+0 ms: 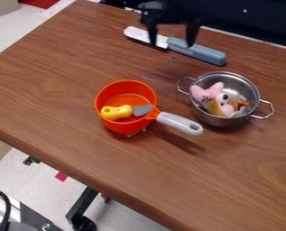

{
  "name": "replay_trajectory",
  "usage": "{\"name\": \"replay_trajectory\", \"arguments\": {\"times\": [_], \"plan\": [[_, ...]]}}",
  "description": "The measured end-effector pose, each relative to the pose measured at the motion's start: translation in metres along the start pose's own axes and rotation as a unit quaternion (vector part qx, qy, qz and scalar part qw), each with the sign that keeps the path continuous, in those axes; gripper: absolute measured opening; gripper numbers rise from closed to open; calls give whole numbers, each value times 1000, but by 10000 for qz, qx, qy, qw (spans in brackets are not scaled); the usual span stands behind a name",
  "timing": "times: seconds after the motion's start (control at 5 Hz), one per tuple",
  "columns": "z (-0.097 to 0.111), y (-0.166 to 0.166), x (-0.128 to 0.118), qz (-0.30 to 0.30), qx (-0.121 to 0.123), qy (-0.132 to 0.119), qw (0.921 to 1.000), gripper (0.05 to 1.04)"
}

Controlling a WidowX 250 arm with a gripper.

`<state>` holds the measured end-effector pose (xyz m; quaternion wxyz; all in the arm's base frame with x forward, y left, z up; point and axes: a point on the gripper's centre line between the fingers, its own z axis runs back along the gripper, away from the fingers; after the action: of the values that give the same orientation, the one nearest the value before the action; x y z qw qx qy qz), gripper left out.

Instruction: Move the knife to the left side of the red pan

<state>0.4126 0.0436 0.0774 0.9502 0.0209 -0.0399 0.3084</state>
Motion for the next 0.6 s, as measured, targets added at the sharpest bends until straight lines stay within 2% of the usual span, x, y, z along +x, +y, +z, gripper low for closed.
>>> {"name": "replay_trajectory", "arguments": {"times": [0.2,0.4,0.6], "plan": [[7,-12,14,800,-381,22,9961,998],[7,-17,22,1740,-632,-101,9827,998],[-4,-24,31,2723,-790,-406,9581,998]]}}
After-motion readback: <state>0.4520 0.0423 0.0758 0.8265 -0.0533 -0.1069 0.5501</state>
